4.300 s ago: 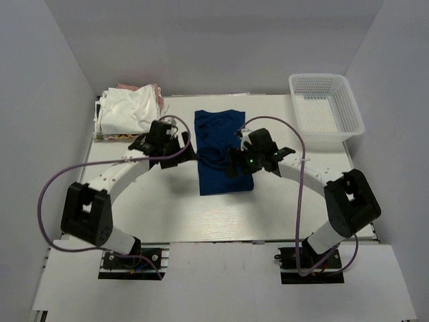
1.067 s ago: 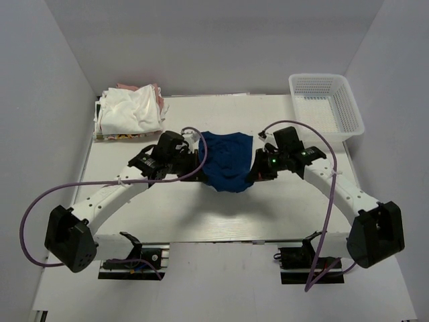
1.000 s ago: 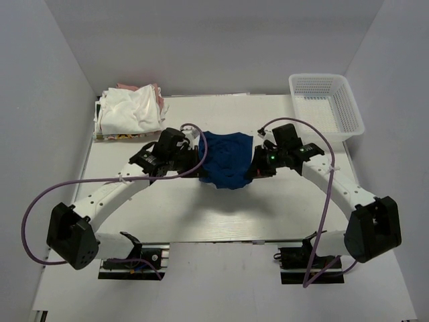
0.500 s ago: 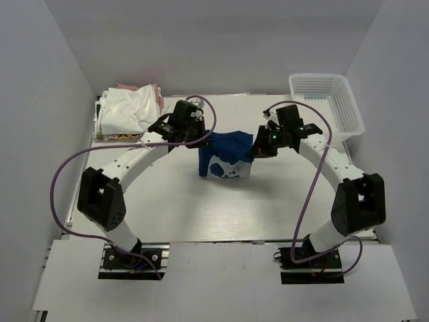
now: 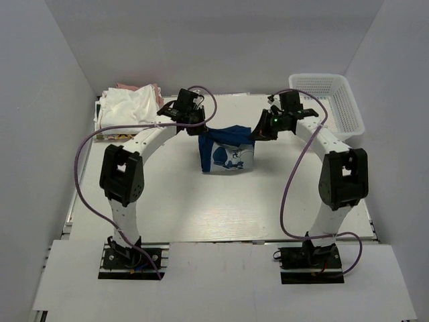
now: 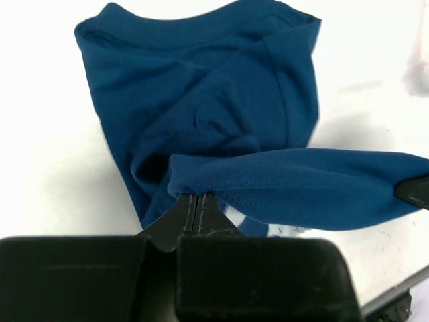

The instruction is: Fold and stack the t-shirts

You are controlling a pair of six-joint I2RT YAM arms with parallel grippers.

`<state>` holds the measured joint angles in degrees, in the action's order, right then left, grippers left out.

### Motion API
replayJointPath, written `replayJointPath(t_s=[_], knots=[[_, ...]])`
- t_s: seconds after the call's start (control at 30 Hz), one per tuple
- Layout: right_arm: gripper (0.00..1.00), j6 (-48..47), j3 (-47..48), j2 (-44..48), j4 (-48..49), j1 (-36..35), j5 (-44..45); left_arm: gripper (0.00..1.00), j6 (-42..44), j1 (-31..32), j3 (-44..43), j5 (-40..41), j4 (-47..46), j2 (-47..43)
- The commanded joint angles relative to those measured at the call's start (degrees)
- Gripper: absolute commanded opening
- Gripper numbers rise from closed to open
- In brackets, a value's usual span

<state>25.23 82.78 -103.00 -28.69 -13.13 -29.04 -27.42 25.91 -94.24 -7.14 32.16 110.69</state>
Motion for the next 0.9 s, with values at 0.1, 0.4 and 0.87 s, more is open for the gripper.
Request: replayJointPath(t_s=[0.1, 0.4, 0.87], knots=[[0.00, -0.10, 8.17, -8.42, 5.48, 1.08, -3.13, 0.00, 1.49, -3.41, -6.66, -2.09, -0.69, 5.75], [0.90, -2.90, 32.59, -26.63, 7.01, 2.49, -6.12, 0.99, 1.05, -8.25, -16.40, -4.79, -7.47, 15.16], [0.90, -12.40, -0.59, -3.72, 14.88, -2.07, 0.65, 0.99, 5.18, -6.41, 3.96, -18.15, -11.67, 2.25]])
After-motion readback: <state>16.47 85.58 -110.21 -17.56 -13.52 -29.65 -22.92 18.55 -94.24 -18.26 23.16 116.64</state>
